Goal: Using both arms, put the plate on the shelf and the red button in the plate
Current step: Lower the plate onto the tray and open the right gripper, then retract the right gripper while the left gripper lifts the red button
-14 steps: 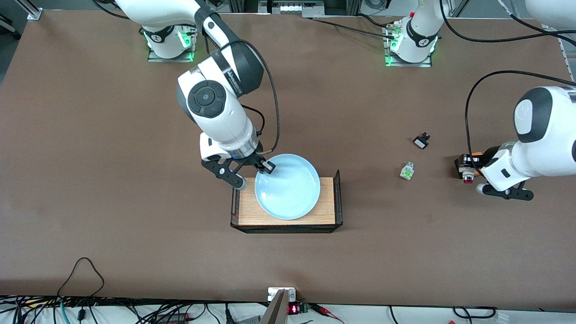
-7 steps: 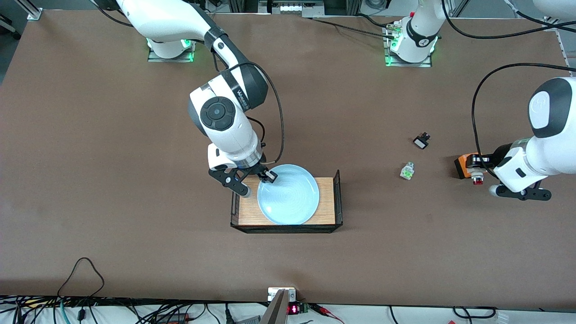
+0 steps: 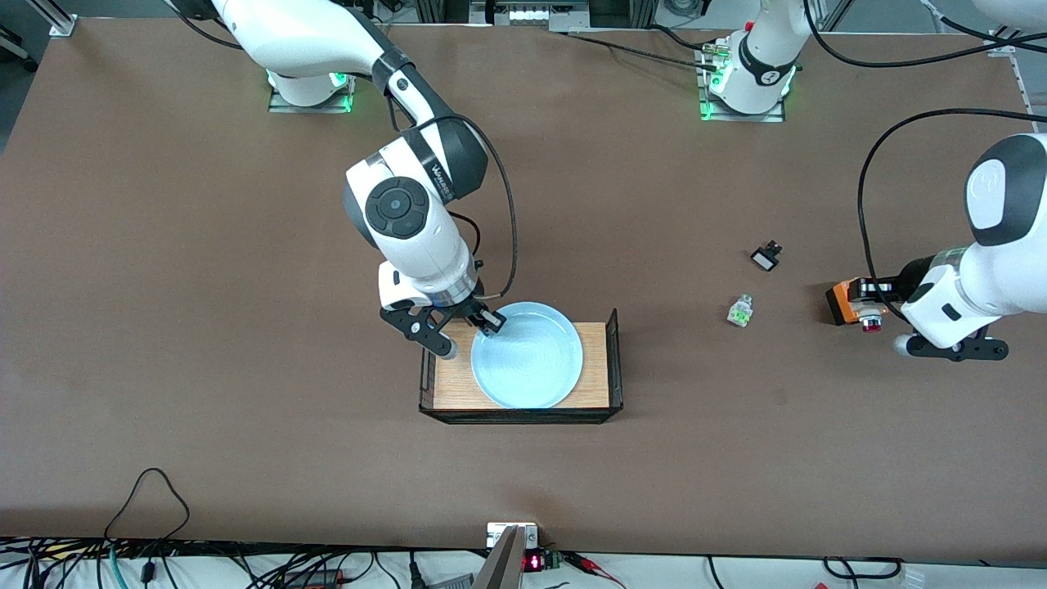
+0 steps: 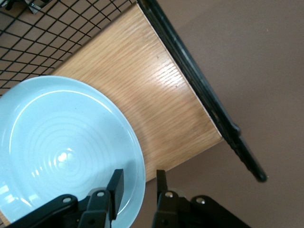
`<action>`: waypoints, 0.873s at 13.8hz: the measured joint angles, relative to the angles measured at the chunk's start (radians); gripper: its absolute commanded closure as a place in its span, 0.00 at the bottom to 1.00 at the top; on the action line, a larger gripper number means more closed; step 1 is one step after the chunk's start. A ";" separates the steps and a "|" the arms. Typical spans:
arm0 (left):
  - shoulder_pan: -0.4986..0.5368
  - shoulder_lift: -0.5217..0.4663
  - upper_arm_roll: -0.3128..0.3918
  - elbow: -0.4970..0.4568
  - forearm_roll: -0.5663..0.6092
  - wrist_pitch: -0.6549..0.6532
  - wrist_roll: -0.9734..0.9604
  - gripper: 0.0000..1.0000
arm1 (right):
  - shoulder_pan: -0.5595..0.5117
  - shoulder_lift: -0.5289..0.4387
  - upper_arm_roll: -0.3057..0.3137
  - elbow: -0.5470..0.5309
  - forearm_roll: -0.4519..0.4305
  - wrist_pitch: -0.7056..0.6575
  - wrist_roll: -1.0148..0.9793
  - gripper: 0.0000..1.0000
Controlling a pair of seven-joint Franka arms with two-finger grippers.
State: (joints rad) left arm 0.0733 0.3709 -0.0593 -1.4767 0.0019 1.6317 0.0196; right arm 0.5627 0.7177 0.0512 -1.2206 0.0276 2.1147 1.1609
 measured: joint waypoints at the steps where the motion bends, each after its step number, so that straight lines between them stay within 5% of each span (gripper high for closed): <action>1: 0.000 -0.010 -0.003 0.001 0.000 -0.010 -0.012 0.91 | 0.002 0.000 0.000 0.000 -0.024 0.000 -0.004 0.00; 4: -0.001 -0.056 -0.033 0.007 0.000 -0.041 -0.084 0.91 | 0.065 -0.001 0.000 0.000 -0.198 0.000 0.004 0.00; 8: -0.003 -0.108 -0.141 0.007 0.000 -0.089 -0.271 0.91 | 0.091 -0.031 -0.017 0.017 -0.121 -0.012 0.070 0.00; 12: -0.009 -0.110 -0.281 0.007 0.000 -0.089 -0.522 0.91 | 0.066 -0.126 -0.034 0.026 -0.109 -0.195 0.044 0.00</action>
State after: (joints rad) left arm 0.0643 0.2606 -0.3408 -1.4701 0.0015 1.5425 -0.5025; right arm 0.6285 0.5917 0.0167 -1.1950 -0.0817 1.9192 1.2048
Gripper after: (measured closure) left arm 0.581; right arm 0.000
